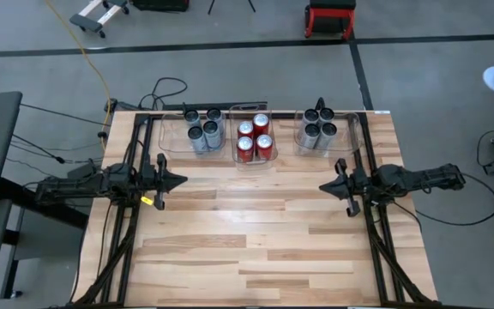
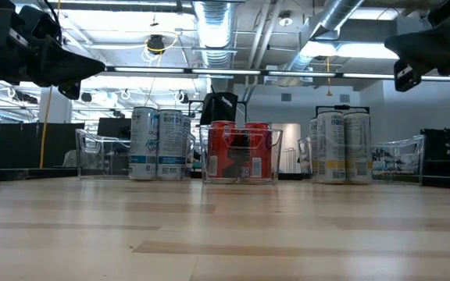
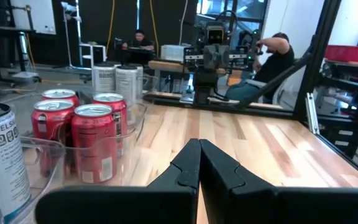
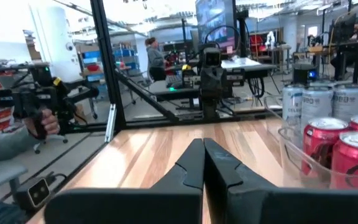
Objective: Sort soda cans
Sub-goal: Return to Home Position
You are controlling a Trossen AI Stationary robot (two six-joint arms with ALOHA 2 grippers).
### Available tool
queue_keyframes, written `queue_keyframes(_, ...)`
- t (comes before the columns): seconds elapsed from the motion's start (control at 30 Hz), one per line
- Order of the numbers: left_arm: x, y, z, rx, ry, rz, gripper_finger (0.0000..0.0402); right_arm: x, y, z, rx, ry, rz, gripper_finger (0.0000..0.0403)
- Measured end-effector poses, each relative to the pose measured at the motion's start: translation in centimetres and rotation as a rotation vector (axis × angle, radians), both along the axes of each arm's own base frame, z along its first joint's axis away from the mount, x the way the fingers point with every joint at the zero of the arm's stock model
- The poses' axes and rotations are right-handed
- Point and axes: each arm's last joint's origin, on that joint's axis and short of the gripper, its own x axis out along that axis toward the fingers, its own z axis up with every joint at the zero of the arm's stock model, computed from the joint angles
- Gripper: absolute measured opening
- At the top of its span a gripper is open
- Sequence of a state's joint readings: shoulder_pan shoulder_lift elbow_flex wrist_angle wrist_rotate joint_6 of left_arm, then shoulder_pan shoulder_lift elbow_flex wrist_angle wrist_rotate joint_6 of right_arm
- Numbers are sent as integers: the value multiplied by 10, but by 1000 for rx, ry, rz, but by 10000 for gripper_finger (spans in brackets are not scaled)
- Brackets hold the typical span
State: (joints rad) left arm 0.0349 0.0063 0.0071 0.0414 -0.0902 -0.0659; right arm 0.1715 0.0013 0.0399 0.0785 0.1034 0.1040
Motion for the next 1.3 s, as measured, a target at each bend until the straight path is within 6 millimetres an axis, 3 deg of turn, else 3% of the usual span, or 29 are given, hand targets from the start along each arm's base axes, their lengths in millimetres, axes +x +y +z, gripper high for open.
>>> queue_keyframes(0.4,0,0,0,21,2,1,0,1,0,-12,-54,125,-7,26)
queue_keyframes(1.3,0,0,0,17,1,0,1,2,2,-14,-27,111,16,27)
